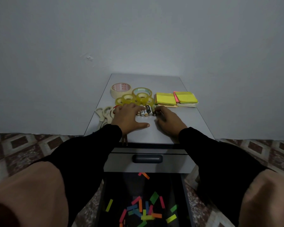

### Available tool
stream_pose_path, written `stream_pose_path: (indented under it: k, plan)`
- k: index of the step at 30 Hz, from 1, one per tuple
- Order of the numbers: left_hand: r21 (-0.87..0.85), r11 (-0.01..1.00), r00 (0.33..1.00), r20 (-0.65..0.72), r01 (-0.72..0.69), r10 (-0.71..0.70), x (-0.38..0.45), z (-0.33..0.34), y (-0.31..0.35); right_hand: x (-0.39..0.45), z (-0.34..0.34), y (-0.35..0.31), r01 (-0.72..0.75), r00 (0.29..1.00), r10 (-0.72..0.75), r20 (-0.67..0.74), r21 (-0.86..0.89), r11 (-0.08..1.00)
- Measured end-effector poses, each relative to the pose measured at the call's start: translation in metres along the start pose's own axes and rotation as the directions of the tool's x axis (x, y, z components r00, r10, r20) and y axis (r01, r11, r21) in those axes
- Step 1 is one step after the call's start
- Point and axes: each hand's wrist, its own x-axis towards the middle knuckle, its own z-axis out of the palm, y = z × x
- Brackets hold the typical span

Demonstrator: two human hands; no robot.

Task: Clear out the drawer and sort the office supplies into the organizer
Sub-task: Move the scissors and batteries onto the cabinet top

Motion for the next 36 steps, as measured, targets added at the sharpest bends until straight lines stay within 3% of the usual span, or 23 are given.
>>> stream_pose_path:
  k: [12, 29, 36]
  plan:
    - [0.008, 1.0, 1.0, -0.012, 0.017, -0.017, -0.001, 0.007, -0.01, 0.0, 0.006, 0.001, 0.025, 0.997, -0.016, -0.072, 0.121, 0.992]
    - [-0.049, 0.999, 0.997, -0.072, -0.022, 0.019, -0.013, 0.001, -0.005, -0.012, -0.014, -0.005, 0.032, 0.999, -0.033, -0.024, -0.029, 0.999]
    - [-0.25, 0.948, 0.945, -0.307, -0.196, 0.115, -0.093, 0.0, 0.003, -0.097, -0.019, -0.015, 0.182, 0.983, -0.182, -0.002, -0.04, 0.982]
